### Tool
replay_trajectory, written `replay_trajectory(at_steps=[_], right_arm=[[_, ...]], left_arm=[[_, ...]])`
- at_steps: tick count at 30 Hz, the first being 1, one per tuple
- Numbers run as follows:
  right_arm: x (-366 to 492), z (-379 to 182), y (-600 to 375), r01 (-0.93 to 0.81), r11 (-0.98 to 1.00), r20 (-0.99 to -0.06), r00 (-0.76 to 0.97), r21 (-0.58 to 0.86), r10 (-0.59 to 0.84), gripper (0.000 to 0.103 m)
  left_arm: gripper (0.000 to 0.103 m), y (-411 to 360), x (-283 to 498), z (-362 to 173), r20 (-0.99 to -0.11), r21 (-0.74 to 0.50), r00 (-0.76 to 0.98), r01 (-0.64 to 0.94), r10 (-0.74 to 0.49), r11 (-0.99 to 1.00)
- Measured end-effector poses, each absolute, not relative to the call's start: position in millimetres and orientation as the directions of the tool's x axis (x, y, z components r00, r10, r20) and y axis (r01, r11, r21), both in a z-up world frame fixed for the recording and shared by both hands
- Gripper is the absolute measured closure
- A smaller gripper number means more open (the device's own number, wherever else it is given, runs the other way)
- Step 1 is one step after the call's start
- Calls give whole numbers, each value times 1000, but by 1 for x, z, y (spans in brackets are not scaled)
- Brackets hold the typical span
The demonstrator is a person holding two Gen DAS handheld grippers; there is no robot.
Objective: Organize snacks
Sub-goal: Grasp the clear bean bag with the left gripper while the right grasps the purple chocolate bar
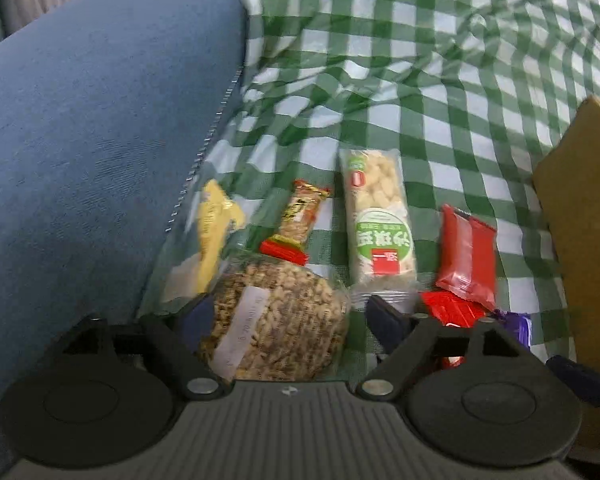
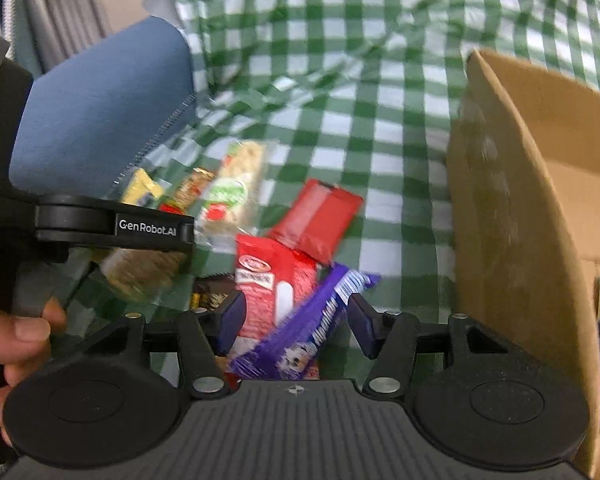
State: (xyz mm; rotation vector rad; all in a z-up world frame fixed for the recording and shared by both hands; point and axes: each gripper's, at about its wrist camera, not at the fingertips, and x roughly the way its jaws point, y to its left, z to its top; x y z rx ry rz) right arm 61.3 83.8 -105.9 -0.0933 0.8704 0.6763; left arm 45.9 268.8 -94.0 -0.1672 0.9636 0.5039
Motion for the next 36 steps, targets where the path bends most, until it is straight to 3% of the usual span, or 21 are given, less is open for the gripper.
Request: replay_trajectory(at_steps=[3,7,11,16,20,25,29,36], right_arm=[[67,-114,82,-557,802,-758,422,216,497,45],[69,-118,78,-537,810,-773,402,235,491,48],[67,-119,76,-546,803,-772,394,239,498,75],[63,-116,74,-569,787,-754,403,238,519,88],[49,-105,71,-627,745,-710,418,227,567,90],[26,-91,64,-714,669,-657,404,209,637,90],[12,-86,53,-762,613,-656,356,208,665,90],[-16,-102,35,-805,565,-720,284,180,633,89]], left_arm=[[10,261,51,-99,-815,162,442,-448,375,879],[13,262,48,-97,-811,164,440,-461,386,872],[12,252,55,-110,-813,266,394,-405,430,875],[20,261,48,-104,-816,198,423,-436,394,878],[20,259,35,-88,-798,129,481,-450,362,883],[20,248,6,-57,-749,-62,620,-417,234,907],[20,232,-11,-59,-792,-153,601,-362,106,919],[19,227,-23,-80,-870,-188,492,-399,37,897]])
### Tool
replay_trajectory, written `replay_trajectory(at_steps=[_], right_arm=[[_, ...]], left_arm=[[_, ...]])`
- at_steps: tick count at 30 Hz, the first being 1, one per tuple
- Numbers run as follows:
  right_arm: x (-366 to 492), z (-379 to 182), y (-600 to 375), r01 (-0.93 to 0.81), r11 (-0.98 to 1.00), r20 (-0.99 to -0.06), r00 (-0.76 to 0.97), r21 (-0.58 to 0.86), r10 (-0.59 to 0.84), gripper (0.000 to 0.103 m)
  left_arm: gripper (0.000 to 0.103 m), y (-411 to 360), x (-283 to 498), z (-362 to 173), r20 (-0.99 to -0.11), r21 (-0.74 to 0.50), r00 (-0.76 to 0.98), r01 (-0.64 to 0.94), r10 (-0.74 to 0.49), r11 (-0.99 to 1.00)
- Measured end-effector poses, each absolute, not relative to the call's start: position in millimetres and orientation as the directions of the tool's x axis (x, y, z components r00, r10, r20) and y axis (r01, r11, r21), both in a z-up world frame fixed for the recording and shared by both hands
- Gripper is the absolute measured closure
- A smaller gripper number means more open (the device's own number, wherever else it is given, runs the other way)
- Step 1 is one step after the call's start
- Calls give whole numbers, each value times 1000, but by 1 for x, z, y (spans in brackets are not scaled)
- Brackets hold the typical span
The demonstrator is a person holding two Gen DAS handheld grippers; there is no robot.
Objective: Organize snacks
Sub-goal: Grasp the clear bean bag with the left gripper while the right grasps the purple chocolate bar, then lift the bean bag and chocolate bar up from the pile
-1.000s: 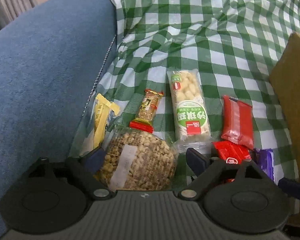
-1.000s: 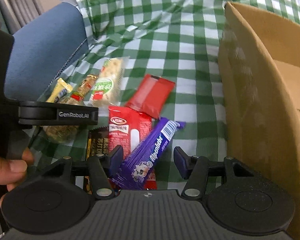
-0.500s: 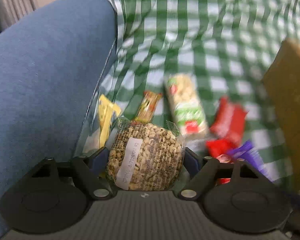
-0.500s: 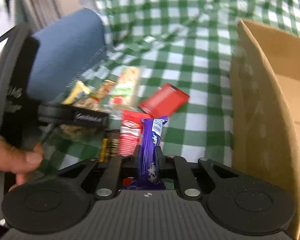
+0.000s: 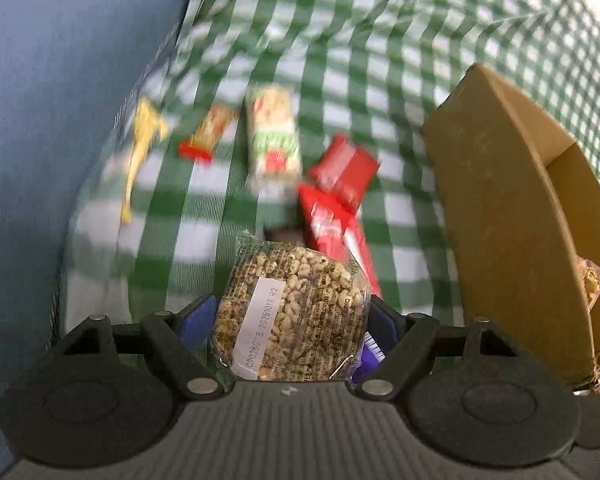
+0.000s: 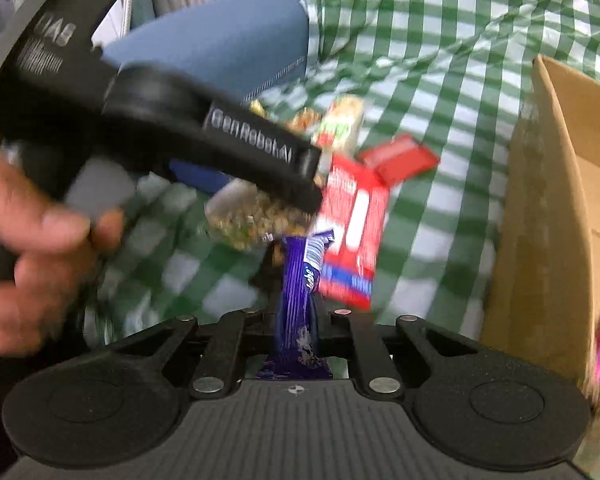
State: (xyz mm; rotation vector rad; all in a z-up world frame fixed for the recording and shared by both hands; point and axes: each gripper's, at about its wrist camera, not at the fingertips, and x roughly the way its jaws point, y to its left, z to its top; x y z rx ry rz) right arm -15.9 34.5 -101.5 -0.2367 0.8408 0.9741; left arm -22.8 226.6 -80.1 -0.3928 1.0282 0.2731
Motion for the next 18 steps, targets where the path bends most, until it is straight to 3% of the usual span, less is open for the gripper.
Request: replay_trajectory(at_steps=[5,10,18], right_arm=[[-24,-114,21,-798,574,-710,298,181,638,84],[-26,-119,23,-825,543,-710,287,158,643,66],[-23,-127,30,-819,553,-736,281,150,616,65]], left_arm=[[16,237,-28,-92,-885,-233,465,-442,0,866],[13,239,-26,-94,-894,-245,448,-449,-21,859],[13,238,-20,-104,-919,-207,394,-461,-9,863]])
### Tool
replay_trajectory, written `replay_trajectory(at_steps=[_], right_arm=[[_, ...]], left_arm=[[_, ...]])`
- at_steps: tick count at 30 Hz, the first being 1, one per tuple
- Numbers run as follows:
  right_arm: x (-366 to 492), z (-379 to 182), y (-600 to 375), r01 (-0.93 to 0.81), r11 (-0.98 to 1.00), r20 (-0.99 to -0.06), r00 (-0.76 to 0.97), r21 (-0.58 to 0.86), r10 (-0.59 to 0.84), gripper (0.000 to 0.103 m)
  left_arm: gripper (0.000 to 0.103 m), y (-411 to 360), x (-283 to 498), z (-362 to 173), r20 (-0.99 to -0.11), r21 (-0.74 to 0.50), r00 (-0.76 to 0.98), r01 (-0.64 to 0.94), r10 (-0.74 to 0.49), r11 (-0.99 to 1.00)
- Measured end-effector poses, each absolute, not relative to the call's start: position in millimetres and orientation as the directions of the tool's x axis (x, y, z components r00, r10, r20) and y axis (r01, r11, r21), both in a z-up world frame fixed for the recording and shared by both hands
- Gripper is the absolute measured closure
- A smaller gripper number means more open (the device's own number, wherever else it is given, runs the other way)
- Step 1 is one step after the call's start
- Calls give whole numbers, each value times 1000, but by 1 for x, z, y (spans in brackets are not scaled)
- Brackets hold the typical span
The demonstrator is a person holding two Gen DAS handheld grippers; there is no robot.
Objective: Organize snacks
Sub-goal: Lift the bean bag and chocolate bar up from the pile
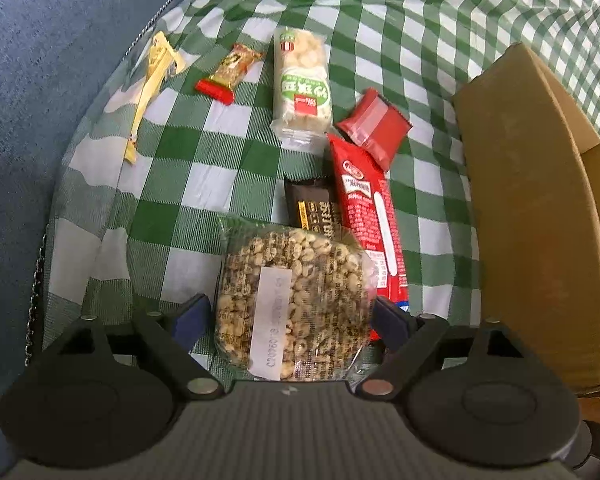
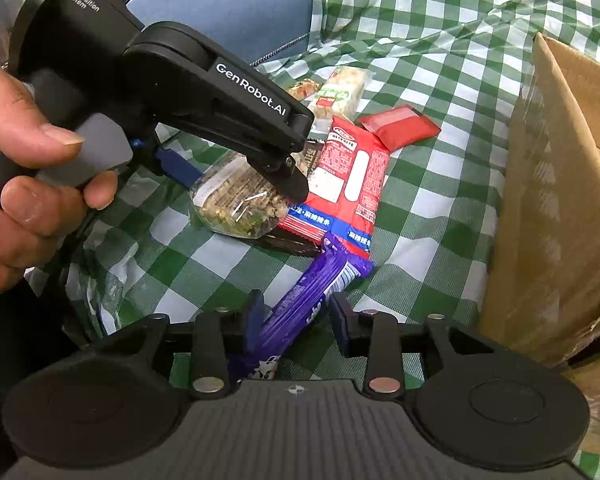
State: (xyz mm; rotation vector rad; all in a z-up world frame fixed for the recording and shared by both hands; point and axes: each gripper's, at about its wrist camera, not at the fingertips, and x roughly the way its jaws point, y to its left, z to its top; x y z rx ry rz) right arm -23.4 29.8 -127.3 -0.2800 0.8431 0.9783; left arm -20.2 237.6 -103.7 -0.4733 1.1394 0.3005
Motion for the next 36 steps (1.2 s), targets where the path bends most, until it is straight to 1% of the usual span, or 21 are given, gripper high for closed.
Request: replay_trajectory(at_steps=[3,4,6,7,8,10,16,18,22,26,30,32,36], right_arm=[[-23,-128,30,-819,554,-739,280,149,612,65],[-23,-128,30,-817,557,-741,279,151,611,67],[-22,-130,30,-814,561,-742,281,151,608,76],[-21,-129,30,-813,562,-741,285,149,608,82],[-22,-129,30,-812,564,-738,287,150,610,87],[-23,-127,29,-813,564,-728,300,144,617,89],[-23,-122,25,-804,584,-711,346,111,612,89],[-21,-124,25,-798,593,-720,350,106,599,89],[-21,-132,29,-792,603,-752,339,96,566,83],[-22,-132,30,-794,601,-753,340,90,563,83],[-22,-135,30,-794,602,-763,336,86,553,84],[-23,-134,30,-797,598,-760,336,87,557,87],[-23,-130,29,-798,596,-742,347,88,574,89]], left_arm=[[13,236,-19,-104,-921,-196,390,-452,-5,870],[13,235,-19,-104,-921,-194,390,-450,-4,872],[13,235,-20,-104,-921,-192,390,-449,-2,873],[13,234,-20,-104,-920,-191,391,-449,0,873],[16,234,-20,-103,-920,-189,393,-448,3,874],[20,234,-20,-102,-916,-189,400,-445,5,875],[20,237,-22,-95,-898,-210,440,-448,10,869],[20,237,-21,-96,-903,-211,430,-449,3,868],[19,233,-19,-102,-918,-183,396,-440,7,879],[19,233,-19,-103,-918,-180,396,-437,9,881],[19,234,-19,-103,-918,-179,396,-434,9,883],[19,234,-19,-103,-918,-178,397,-432,9,884],[20,234,-19,-98,-906,-181,422,-422,16,888]])
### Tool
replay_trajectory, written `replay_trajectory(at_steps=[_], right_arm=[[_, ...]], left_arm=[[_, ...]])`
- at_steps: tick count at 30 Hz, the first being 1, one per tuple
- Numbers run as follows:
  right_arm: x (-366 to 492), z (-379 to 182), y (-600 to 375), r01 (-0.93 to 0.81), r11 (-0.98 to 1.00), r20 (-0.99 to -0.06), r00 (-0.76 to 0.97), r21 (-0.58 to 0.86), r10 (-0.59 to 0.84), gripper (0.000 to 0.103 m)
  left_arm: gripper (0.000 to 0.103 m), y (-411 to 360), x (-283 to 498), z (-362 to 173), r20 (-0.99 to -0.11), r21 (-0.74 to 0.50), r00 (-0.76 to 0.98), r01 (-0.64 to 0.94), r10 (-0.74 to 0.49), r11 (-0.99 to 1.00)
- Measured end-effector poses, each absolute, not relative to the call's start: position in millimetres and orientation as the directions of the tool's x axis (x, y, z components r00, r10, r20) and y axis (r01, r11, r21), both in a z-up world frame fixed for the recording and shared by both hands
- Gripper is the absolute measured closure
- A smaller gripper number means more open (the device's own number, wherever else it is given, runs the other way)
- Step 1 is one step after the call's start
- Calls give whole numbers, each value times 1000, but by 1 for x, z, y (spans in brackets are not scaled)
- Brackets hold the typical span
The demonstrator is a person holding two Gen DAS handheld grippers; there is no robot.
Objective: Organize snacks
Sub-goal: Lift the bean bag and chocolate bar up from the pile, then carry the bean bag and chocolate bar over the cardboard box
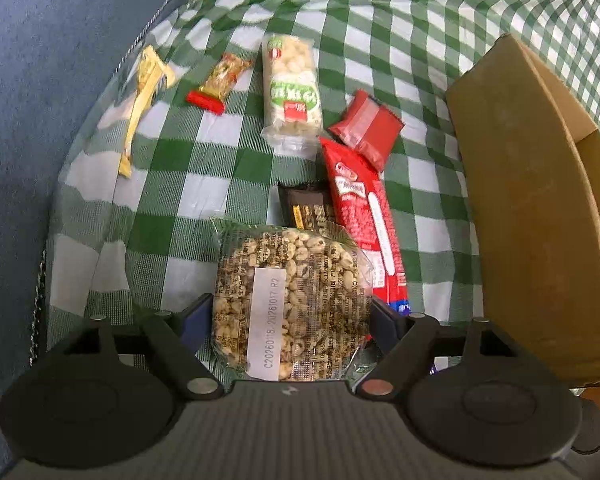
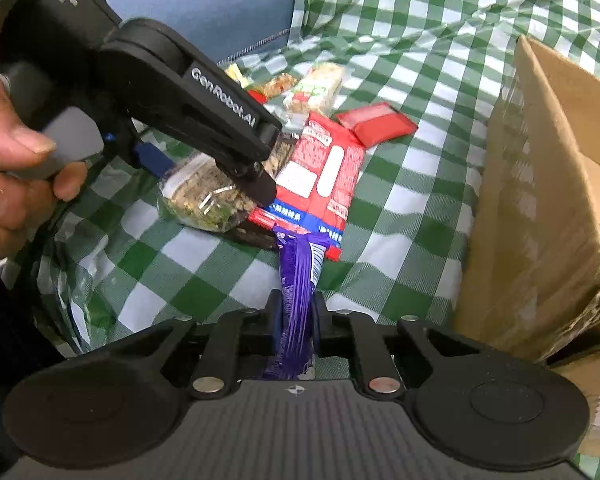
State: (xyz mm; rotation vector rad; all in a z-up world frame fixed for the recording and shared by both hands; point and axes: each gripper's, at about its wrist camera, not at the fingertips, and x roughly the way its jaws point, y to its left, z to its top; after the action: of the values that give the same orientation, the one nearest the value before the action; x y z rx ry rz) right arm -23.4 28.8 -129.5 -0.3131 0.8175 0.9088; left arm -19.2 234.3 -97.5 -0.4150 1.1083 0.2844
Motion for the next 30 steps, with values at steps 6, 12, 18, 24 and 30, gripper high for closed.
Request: replay_trajectory(at_steps=[6,12,18,24,30], right_arm=[[-32,-116,18,-799,596,-688,388,81,614,89],[-48,-100,5,-806,590,-619,436,55,653,89],[-57,-86,-12,-804,592,-565,465,52,681,89],[-57,-71,-33,-803,592,-500,486,66,716,89],[-42,-40,-61,-786,610,-430,519,98,738,89]], left_arm=[[20,230,-28,-77,-852,-217,522,-409,33,886],[20,213,-47,-44,-742,-197,662,-366,106,909],[20,203,-59,-24,-648,-230,755,-319,100,919],[20,197,-60,-18,-625,-215,772,-316,118,924],[20,200,-59,-19,-617,-208,773,-340,147,917]])
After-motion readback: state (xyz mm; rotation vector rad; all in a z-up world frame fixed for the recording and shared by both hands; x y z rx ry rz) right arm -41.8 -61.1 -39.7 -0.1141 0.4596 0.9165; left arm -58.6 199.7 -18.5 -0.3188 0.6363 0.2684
